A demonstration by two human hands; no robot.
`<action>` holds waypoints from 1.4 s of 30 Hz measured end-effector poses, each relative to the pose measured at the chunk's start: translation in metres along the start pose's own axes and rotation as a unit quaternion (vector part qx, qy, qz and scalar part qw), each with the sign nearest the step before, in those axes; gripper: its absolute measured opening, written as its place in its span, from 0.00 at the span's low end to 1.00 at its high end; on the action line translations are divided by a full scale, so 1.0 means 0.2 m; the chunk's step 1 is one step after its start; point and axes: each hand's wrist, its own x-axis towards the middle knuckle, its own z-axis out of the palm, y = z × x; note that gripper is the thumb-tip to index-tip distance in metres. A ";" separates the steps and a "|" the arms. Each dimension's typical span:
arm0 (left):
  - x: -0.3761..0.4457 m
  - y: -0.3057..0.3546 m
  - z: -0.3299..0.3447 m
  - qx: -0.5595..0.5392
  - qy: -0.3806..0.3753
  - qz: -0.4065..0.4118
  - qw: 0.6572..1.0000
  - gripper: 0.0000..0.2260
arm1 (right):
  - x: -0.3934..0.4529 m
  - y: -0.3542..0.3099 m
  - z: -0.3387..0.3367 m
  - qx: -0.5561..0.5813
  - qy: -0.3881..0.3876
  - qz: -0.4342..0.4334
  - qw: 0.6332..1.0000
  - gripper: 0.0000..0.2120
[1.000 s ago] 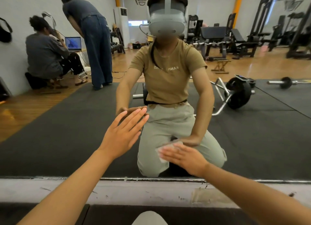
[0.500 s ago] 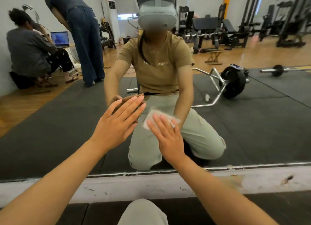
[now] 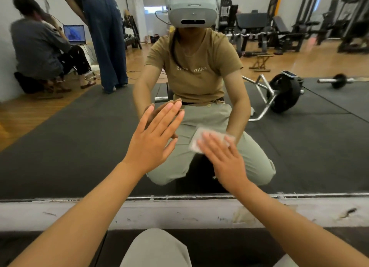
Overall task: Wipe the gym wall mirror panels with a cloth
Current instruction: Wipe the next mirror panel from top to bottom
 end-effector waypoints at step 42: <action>0.04 0.27 0.14 -0.158 0.103 -0.184 0.965 0.28 | -0.81 -0.01 0.18 0.022 -0.122 0.143 0.982 0.41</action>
